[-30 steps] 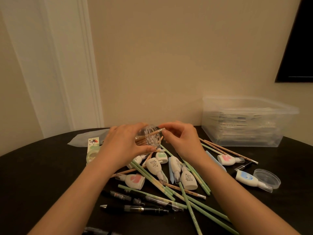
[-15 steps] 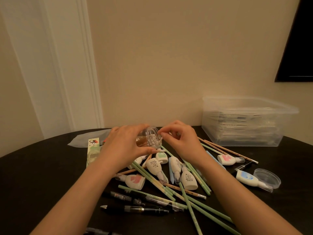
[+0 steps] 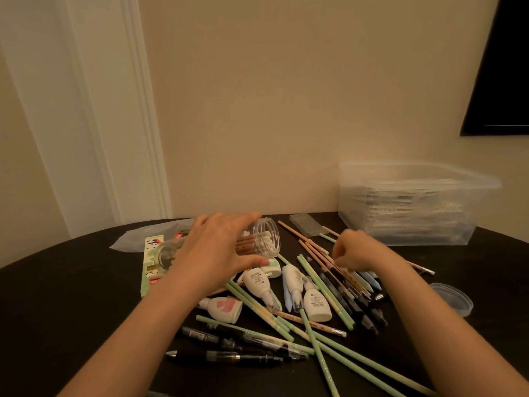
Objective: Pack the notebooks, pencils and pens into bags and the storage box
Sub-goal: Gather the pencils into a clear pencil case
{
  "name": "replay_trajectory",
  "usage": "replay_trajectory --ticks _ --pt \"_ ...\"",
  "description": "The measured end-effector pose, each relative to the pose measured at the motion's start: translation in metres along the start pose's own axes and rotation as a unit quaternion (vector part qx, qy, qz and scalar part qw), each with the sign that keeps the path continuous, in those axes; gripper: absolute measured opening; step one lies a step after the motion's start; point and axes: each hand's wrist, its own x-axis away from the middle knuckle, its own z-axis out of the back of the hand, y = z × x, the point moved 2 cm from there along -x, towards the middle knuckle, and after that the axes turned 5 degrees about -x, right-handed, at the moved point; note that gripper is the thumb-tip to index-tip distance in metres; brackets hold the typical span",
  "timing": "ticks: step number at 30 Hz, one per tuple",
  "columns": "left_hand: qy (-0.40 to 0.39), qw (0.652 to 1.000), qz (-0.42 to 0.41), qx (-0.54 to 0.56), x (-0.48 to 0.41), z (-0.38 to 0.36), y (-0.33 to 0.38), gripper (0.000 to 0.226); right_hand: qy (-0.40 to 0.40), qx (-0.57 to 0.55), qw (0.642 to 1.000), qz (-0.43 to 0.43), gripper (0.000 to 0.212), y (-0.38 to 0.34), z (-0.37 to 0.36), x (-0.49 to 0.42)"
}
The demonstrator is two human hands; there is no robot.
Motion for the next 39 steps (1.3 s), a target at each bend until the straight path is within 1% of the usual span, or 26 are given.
replay_trajectory --ticks 2,5,9,13,16,22,24,26,28,30,33,35,39 --pt "0.002 1.000 -0.007 -0.006 -0.001 -0.001 0.000 0.079 0.009 0.029 0.999 -0.018 0.021 0.004 -0.005 -0.002" --pt "-0.002 1.000 -0.008 -0.009 -0.001 -0.003 0.000 0.079 0.030 0.052 0.998 -0.026 0.021 0.005 -0.009 -0.003" --pt "-0.012 1.000 -0.006 -0.015 -0.001 -0.005 0.000 0.079 0.010 0.052 0.998 -0.032 0.022 0.006 -0.013 -0.002" --pt "-0.011 1.000 -0.002 -0.016 -0.002 -0.006 -0.001 0.079 0.008 0.079 0.996 -0.046 0.026 0.007 -0.013 -0.002" --pt "-0.015 1.000 0.000 -0.013 -0.002 -0.007 -0.001 0.079 -0.008 0.101 0.994 -0.049 0.029 0.008 -0.017 -0.004" --pt "-0.010 1.000 0.003 -0.011 -0.002 -0.006 -0.001 0.080 -0.063 0.108 0.991 -0.043 0.033 0.009 -0.018 -0.006" --pt "-0.012 1.000 0.004 -0.011 -0.001 -0.006 -0.002 0.079 -0.081 0.091 0.992 -0.044 0.033 0.008 -0.018 -0.005" --pt "-0.009 1.000 0.005 -0.008 -0.001 -0.007 -0.003 0.079 -0.089 0.072 0.992 -0.048 0.039 0.008 -0.018 -0.005" --pt "-0.008 1.000 0.005 -0.006 -0.001 -0.007 -0.003 0.079 -0.095 0.057 0.993 -0.048 0.039 0.008 -0.019 -0.005" --pt "-0.007 1.000 0.006 -0.005 -0.001 -0.007 -0.003 0.079 -0.099 0.053 0.993 -0.042 0.036 0.006 -0.021 -0.006" --pt "-0.006 1.000 0.004 -0.004 0.000 -0.006 -0.003 0.079 -0.101 0.050 0.993 -0.036 0.023 0.007 -0.021 -0.008" --pt "-0.001 1.000 0.005 -0.004 0.000 -0.005 -0.003 0.079 -0.096 0.036 0.994 -0.036 0.020 0.009 -0.017 -0.007" --pt "0.004 1.000 0.011 0.003 0.000 -0.005 -0.005 0.079 -0.074 0.002 0.996 -0.047 0.029 0.011 -0.005 -0.002"
